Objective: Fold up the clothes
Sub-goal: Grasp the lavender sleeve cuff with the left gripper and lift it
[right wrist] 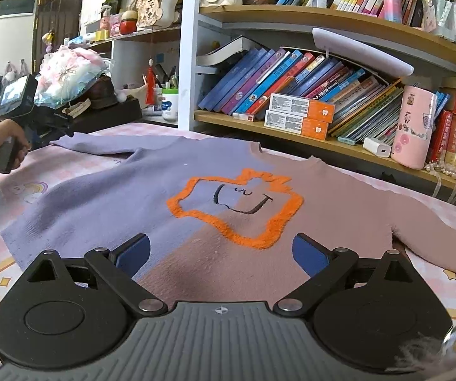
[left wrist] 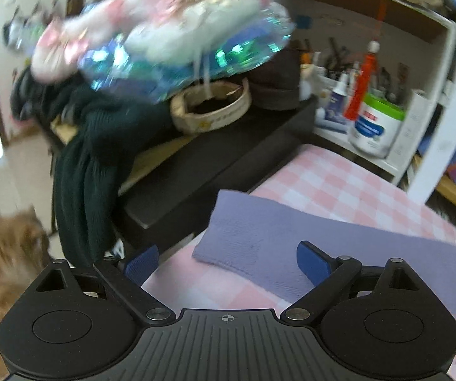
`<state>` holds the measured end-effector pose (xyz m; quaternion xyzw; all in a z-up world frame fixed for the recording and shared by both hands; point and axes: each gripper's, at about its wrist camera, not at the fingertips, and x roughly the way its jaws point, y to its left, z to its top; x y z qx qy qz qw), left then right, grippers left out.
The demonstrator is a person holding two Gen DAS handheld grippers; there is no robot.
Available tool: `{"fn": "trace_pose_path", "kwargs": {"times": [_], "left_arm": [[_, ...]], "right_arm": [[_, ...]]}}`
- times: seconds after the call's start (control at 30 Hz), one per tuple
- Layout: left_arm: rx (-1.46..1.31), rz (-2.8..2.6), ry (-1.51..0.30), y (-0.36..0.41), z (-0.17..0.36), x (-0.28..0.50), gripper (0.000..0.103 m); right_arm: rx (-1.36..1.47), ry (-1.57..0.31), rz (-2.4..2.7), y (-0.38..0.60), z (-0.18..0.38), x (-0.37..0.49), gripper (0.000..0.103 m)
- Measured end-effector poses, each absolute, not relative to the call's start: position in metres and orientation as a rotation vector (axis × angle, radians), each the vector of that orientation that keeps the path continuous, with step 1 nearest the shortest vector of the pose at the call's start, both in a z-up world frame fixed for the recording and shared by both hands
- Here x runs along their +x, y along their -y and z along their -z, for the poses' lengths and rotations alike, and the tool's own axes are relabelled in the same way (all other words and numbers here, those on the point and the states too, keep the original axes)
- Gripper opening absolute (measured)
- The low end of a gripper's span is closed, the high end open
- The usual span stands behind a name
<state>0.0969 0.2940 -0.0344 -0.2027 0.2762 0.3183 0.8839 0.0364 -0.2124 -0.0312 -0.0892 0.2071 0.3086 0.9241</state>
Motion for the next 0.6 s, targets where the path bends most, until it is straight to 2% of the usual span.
{"fn": "trace_pose_path", "kwargs": {"times": [0.43,0.47,0.5,0.53,0.6], "left_arm": [[-0.522,-0.478,-0.519,-0.267,0.032,0.118,0.088],[-0.529,-0.471,-0.519,-0.265,0.032,0.12,0.084],[-0.534,-0.472,-0.519,-0.264,0.032,0.122,0.072],[-0.532,-0.496,-0.519,-0.265,0.032,0.122,0.064],[-0.543,-0.53,-0.518,-0.27,0.032,0.122,0.039]], "right_arm": [[-0.14,-0.451,-0.642,0.218,0.031,0.041,0.097],[-0.14,-0.45,-0.642,0.218,0.031,0.041,0.097],[-0.14,-0.45,-0.642,0.218,0.031,0.04,0.097],[-0.14,-0.45,-0.643,0.218,0.031,0.04,0.097],[-0.139,-0.45,-0.643,0.218,0.031,0.04,0.097]]}}
